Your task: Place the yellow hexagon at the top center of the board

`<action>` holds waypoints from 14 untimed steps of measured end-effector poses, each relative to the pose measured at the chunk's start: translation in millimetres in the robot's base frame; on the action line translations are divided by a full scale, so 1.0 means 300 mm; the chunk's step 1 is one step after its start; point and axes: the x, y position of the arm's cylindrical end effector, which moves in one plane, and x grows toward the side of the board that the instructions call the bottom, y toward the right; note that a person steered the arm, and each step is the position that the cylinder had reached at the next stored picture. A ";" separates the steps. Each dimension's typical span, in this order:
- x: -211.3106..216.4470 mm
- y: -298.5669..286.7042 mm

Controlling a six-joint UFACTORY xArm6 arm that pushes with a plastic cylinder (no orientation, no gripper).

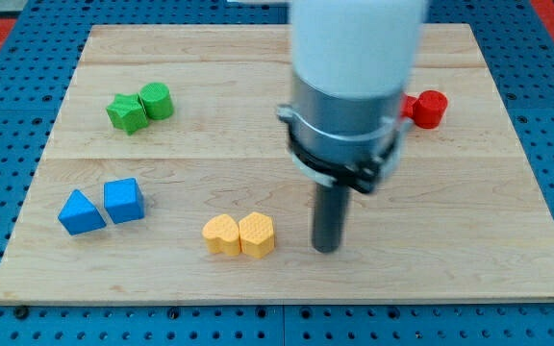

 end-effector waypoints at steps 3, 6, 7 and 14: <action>-0.184 -0.251; -0.204 -0.034; -0.387 -0.111; -0.684 -0.377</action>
